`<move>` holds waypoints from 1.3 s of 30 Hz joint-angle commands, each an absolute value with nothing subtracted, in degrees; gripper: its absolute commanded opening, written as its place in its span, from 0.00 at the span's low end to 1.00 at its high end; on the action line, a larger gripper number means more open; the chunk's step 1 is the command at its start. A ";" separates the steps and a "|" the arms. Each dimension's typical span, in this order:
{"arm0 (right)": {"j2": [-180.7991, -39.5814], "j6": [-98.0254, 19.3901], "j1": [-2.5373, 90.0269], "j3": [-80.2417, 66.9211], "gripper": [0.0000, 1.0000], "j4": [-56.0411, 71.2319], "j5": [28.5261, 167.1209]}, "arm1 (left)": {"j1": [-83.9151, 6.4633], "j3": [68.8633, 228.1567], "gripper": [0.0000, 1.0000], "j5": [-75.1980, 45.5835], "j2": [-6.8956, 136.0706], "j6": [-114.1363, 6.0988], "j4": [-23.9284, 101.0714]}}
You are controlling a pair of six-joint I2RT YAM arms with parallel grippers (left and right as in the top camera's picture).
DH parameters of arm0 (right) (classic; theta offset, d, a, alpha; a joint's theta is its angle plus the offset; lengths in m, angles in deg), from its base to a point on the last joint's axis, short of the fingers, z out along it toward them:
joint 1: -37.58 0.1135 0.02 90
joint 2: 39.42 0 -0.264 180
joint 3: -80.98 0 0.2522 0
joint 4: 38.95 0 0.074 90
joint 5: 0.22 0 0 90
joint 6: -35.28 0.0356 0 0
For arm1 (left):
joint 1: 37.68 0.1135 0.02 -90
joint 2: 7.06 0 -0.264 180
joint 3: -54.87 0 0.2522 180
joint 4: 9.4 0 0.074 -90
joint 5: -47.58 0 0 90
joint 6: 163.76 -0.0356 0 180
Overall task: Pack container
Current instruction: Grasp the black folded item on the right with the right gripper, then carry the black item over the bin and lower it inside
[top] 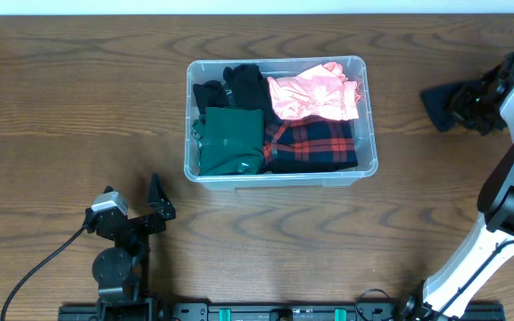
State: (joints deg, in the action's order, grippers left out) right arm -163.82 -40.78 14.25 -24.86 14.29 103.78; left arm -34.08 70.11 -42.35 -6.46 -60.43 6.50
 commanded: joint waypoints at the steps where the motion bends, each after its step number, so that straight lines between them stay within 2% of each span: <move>1: -156.06 -46.86 15.91 -24.68 0.01 16.02 109.37 | -34.21 68.86 0.98 -42.87 -6.76 -60.56 8.57; 4: -150.26 -50.53 17.37 -24.68 0.01 19.21 112.74 | -34.21 68.86 0.98 -42.87 -6.76 -60.56 8.57; 7: -144.19 -48.61 20.02 -24.68 0.01 22.01 112.78 | -34.21 68.86 0.98 -42.87 -6.76 -60.56 8.57; 17: -130.72 -29.98 35.97 -24.66 0.01 26.12 109.03 | -34.21 68.86 0.98 -42.87 -6.76 -60.56 8.57; 30: -128.78 10.95 67.25 -24.66 0.01 39.15 69.38 | -34.21 68.86 0.98 -42.87 -6.76 -60.56 8.57; 36: -129.00 12.55 78.20 -24.66 0.01 36.63 57.79 | -34.21 68.86 0.98 -42.87 -6.76 -60.56 8.57; 39: -129.70 12.55 80.69 -24.66 0.01 35.58 56.55 | -34.21 68.86 0.98 -42.87 -6.76 -60.56 8.57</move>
